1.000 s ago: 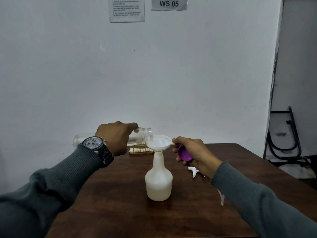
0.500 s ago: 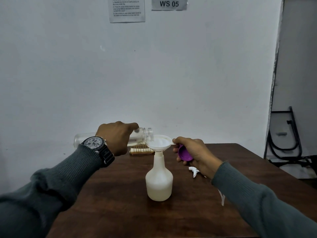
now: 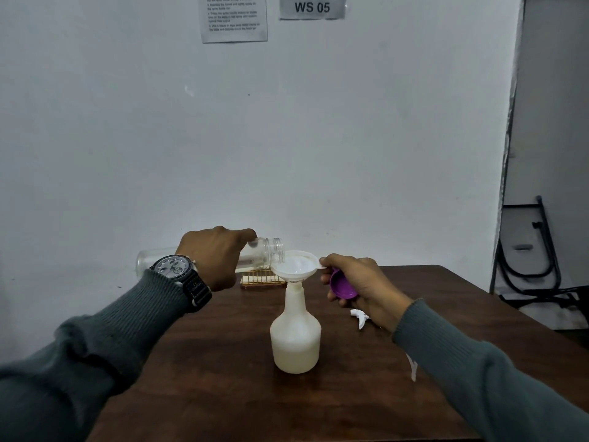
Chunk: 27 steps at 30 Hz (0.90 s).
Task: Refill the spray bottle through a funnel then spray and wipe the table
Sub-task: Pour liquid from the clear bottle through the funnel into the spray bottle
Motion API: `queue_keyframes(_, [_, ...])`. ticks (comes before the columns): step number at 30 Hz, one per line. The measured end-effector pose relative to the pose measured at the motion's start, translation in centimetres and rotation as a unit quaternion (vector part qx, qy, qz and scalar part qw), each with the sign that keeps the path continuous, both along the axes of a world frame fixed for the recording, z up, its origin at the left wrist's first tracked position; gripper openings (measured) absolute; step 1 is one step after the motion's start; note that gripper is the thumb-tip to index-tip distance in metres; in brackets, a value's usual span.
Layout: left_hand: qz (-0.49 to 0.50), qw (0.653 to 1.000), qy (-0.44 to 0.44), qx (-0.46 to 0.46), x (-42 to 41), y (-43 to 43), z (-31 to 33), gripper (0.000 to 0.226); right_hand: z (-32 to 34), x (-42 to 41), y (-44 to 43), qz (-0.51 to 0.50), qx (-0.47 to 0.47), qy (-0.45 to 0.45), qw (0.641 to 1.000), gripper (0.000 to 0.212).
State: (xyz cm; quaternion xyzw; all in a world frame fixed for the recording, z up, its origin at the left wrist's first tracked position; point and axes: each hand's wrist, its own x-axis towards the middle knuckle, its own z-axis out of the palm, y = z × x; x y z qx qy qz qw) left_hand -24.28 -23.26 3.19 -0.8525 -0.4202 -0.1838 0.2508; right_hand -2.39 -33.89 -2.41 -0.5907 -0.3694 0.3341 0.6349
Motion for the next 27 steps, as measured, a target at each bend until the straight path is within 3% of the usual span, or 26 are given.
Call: queue_keyframes(27, [-0.008, 1.0, 0.007, 0.006, 0.18, 0.04, 0.14, 0.067, -0.05, 0.0, -0.22, -0.003, -0.002, 0.004, 1.0, 0.019])
